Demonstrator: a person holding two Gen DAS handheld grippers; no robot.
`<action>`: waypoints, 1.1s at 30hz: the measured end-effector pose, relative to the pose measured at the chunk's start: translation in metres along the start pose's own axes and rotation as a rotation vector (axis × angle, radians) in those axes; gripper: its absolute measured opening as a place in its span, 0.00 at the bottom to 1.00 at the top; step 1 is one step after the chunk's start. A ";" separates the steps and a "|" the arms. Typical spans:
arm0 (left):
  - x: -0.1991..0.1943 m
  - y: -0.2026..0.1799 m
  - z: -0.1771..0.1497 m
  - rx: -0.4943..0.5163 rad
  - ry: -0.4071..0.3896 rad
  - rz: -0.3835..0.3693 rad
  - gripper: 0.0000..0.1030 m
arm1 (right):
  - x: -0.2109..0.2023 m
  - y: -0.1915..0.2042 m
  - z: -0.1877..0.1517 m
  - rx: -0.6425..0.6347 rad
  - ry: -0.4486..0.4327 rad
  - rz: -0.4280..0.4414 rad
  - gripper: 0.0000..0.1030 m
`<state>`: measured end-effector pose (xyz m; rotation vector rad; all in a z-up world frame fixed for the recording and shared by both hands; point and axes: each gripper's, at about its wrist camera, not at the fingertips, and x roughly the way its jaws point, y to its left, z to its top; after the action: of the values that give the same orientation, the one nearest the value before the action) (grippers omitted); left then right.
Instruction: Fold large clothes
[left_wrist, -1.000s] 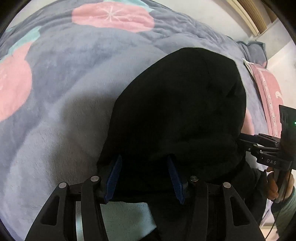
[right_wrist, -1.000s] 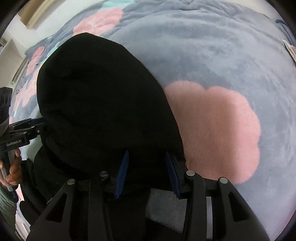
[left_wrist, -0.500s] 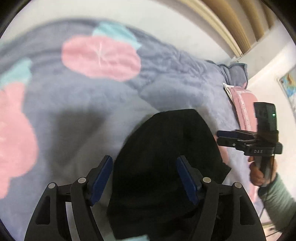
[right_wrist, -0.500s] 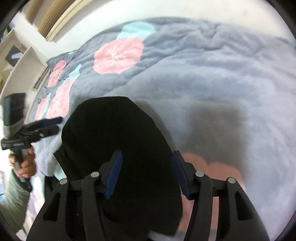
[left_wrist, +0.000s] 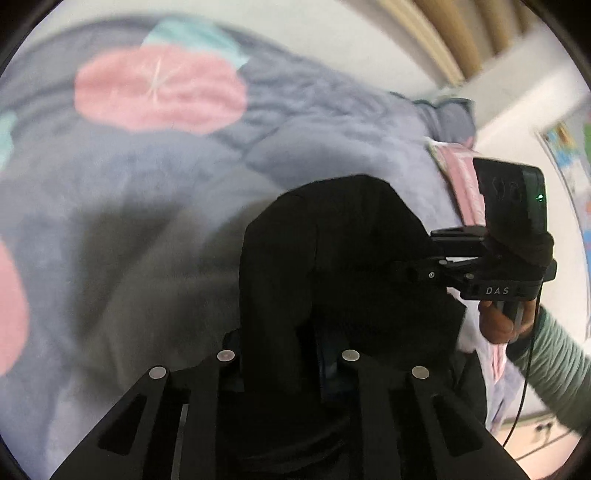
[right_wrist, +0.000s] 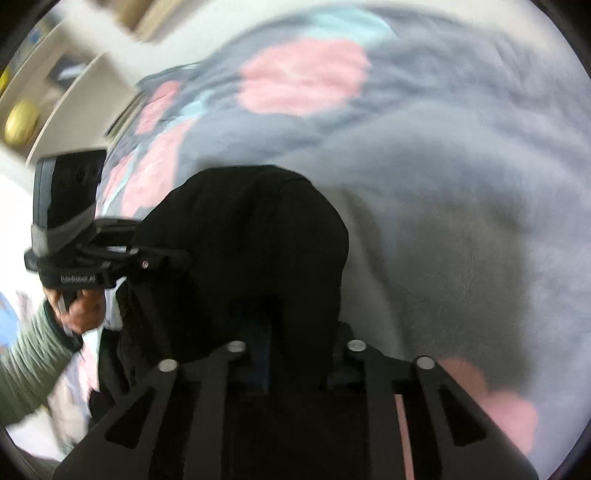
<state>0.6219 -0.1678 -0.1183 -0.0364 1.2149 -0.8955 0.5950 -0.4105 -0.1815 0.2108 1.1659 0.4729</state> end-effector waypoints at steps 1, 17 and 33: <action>-0.014 -0.008 -0.005 0.021 -0.020 -0.003 0.21 | -0.009 0.013 -0.003 -0.024 -0.017 -0.007 0.19; -0.168 -0.165 -0.177 0.320 -0.025 0.048 0.21 | -0.154 0.208 -0.206 -0.244 -0.137 -0.130 0.19; -0.116 -0.144 -0.333 0.020 0.137 0.095 0.26 | -0.070 0.216 -0.358 -0.045 0.058 -0.137 0.24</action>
<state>0.2596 -0.0522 -0.0891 0.0992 1.3240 -0.8377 0.1915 -0.2813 -0.1763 0.0775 1.2167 0.3858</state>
